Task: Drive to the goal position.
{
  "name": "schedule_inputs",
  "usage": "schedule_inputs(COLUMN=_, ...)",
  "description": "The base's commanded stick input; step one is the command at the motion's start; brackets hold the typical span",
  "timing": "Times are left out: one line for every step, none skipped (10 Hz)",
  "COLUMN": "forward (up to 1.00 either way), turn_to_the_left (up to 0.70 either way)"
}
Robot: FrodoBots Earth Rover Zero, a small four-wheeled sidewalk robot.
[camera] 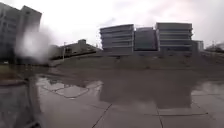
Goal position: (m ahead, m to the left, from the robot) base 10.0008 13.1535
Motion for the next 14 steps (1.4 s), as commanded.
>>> schedule_inputs(forward=0.7, turn_to_the_left=0.0)
schedule_inputs(forward=0.7, turn_to_the_left=0.0)
schedule_inputs(forward=0.7, turn_to_the_left=0.0)
schedule_inputs(forward=0.7, turn_to_the_left=0.0)
schedule_inputs(forward=0.7, turn_to_the_left=0.0)
schedule_inputs(forward=0.7, turn_to_the_left=0.0)
schedule_inputs(forward=0.7, turn_to_the_left=0.0)
schedule_inputs(forward=0.7, turn_to_the_left=0.0)
schedule_inputs(forward=0.7, turn_to_the_left=0.0)
schedule_inputs(forward=0.7, turn_to_the_left=0.0)
schedule_inputs(forward=0.7, turn_to_the_left=0.0)
schedule_inputs(forward=0.7, turn_to_the_left=0.0)
schedule_inputs(forward=0.7, turn_to_the_left=0.0)
schedule_inputs(forward=0.7, turn_to_the_left=0.0)
